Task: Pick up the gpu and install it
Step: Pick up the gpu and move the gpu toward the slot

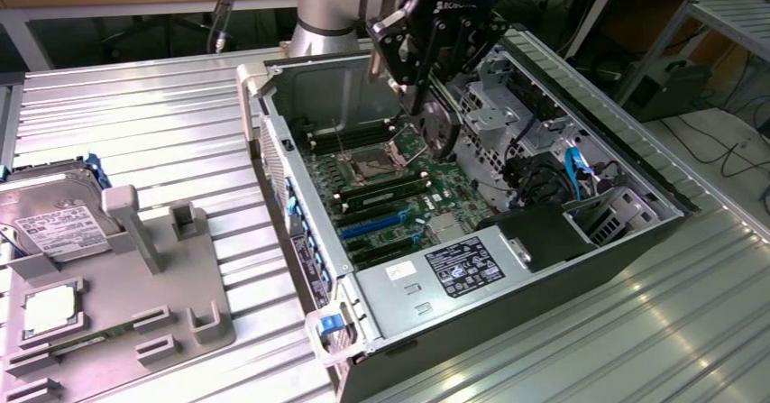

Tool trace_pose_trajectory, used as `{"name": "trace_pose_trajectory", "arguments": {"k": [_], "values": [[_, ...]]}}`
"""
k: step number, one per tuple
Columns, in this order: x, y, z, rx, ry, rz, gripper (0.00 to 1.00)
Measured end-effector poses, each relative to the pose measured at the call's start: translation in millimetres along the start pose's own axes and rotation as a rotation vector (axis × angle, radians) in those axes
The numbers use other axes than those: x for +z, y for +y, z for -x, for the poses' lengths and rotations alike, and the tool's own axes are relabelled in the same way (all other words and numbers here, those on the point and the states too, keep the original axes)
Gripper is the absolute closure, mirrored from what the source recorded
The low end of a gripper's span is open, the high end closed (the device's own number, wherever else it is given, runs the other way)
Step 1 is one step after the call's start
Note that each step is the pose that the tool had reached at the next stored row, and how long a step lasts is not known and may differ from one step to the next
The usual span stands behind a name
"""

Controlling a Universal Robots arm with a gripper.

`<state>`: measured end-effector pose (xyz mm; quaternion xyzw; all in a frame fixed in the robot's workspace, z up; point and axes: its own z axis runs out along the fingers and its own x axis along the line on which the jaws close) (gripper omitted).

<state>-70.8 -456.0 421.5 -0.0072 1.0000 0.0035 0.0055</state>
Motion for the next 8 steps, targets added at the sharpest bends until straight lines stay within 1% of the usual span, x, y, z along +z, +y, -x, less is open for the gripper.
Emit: {"name": "trace_pose_trajectory", "arguments": {"k": [8], "values": [[0.2, -0.2, 15.0, 0.0, 0.0, -0.0001, 0.72]]}}
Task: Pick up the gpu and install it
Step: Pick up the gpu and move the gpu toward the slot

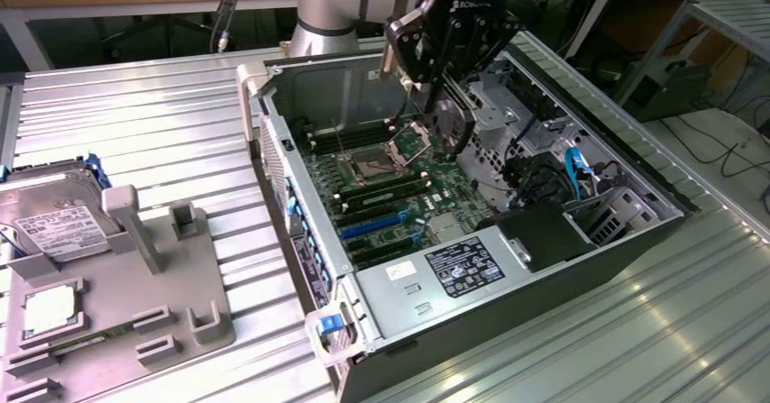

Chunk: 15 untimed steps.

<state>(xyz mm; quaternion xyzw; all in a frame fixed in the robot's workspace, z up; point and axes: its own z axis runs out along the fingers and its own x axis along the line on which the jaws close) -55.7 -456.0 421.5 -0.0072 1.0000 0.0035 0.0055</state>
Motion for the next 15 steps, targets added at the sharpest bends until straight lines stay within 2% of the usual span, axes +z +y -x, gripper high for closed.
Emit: {"name": "trace_pose_trajectory", "arguments": {"k": [7, 15], "values": [[0.3, -0.2, 13.5, 0.0, 0.0, 0.0001, 0.72], [0.3, -0.2, 13.6, 0.0, 0.0, 0.0001, 0.72]]}}
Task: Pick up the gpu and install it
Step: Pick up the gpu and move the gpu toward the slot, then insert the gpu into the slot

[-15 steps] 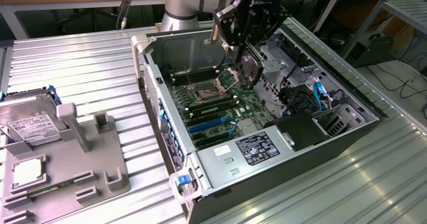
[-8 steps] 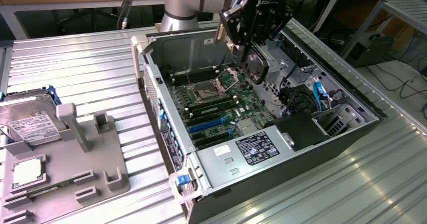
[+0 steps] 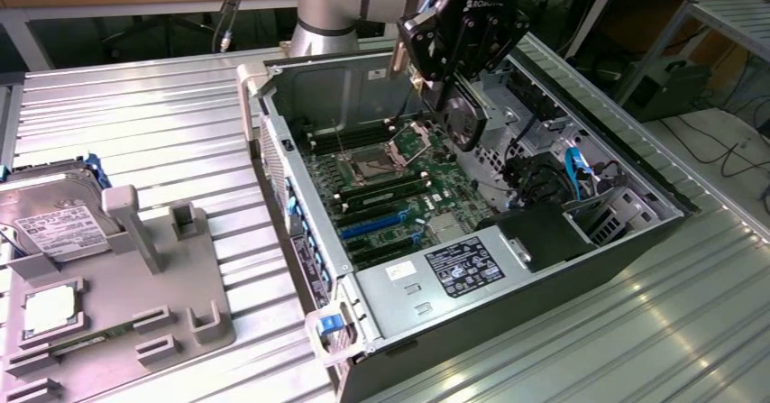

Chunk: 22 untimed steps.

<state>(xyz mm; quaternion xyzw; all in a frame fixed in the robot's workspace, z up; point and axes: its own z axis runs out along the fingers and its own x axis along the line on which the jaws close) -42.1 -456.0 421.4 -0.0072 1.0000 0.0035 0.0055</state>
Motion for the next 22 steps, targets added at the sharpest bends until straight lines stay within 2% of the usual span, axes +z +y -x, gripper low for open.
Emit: {"name": "trace_pose_trajectory", "arguments": {"k": [6, 22], "values": [[0.0, 0.0, 0.0, -0.003, 0.0, 0.0, 0.72], [0.0, 0.0, 0.0, -0.06, 0.0004, 0.0007, 0.72]]}}
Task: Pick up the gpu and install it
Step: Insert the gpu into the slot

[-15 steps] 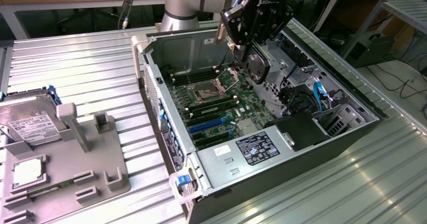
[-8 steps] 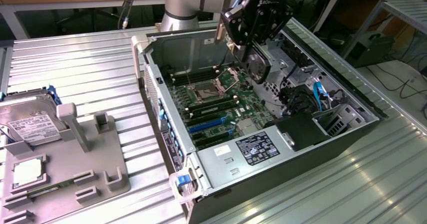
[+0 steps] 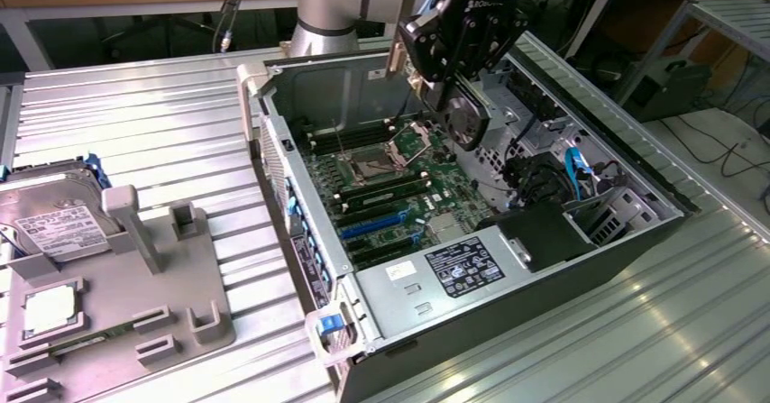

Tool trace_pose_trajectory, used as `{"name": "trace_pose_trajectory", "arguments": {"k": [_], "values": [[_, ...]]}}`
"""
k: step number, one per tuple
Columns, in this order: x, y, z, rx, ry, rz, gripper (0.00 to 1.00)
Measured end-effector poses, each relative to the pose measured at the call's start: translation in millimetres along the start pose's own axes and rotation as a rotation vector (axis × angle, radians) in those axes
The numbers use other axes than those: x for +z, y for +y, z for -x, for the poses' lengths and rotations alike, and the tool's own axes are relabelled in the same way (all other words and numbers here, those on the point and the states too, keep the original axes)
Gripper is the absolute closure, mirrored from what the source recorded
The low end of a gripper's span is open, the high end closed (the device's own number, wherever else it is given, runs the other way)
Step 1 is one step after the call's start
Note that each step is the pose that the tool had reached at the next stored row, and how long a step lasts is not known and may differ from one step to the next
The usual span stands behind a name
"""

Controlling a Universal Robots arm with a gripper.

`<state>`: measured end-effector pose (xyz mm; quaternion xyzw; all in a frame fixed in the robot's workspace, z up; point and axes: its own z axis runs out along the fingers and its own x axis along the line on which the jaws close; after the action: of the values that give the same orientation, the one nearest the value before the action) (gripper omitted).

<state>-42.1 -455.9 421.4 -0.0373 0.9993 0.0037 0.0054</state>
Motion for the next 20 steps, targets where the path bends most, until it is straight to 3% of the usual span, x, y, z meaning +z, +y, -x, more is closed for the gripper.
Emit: {"name": "trace_pose_trajectory", "arguments": {"k": [20], "values": [[0.0, 0.0, 0.0, -0.083, 0.0006, 0.0009, 0.72]]}}
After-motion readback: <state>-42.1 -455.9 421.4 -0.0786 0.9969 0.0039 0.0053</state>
